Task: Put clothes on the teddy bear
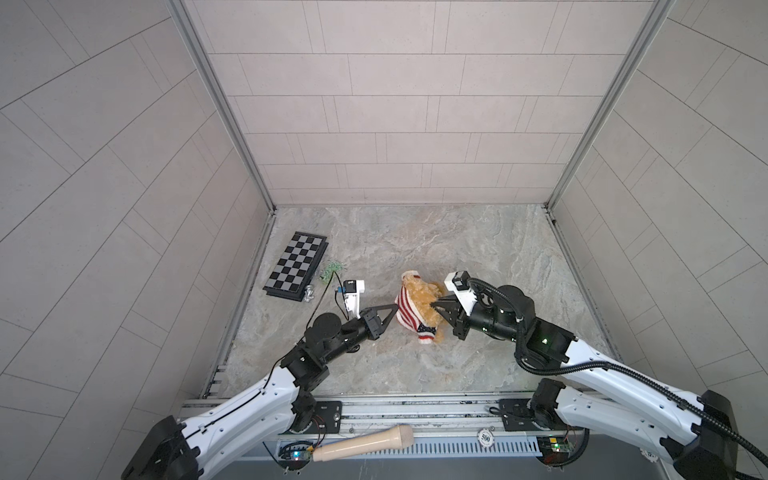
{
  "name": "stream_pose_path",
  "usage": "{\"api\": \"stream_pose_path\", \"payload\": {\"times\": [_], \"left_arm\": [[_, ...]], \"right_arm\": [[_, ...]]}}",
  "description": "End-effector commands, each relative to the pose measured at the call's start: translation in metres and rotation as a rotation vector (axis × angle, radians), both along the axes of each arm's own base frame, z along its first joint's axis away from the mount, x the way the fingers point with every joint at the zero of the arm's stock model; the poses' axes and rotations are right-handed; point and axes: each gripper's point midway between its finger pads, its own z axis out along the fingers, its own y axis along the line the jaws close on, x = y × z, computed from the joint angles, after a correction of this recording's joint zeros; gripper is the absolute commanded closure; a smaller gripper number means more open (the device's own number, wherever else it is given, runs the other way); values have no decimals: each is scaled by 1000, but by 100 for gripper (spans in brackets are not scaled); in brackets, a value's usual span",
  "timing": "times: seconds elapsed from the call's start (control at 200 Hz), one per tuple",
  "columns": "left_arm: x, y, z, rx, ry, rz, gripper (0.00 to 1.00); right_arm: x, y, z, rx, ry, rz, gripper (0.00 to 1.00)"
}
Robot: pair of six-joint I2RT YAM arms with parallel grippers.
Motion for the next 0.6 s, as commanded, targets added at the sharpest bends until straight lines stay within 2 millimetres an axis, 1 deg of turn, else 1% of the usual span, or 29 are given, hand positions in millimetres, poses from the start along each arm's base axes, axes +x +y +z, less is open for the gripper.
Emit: {"api": "stream_pose_path", "payload": {"times": [0.0,0.1,0.19,0.295,0.36,0.466,0.551,0.596], "left_arm": [[8,9,-25,56,68,68,100],[11,12,-48,114,132,98,100],[13,15,-67,167,186,116,100],[15,17,-80,206,219,132,100],[16,18,-89,259,234,138,100],[19,19,-97,329,233,137,100],[22,19,-103,372,225,135,100],[24,16,-100,358,207,130,100]], "right_arm": [[1,-6,36,127,-95,-28,100],[-1,-8,44,168,-110,-30,100],[-2,-9,47,194,-113,-32,100],[-3,-11,51,222,-119,-33,100],[-5,-12,54,239,-124,-33,100],[-6,-13,59,265,-126,-29,100],[-5,-12,59,276,-122,-31,100],[-5,-12,58,277,-117,-32,100]]}}
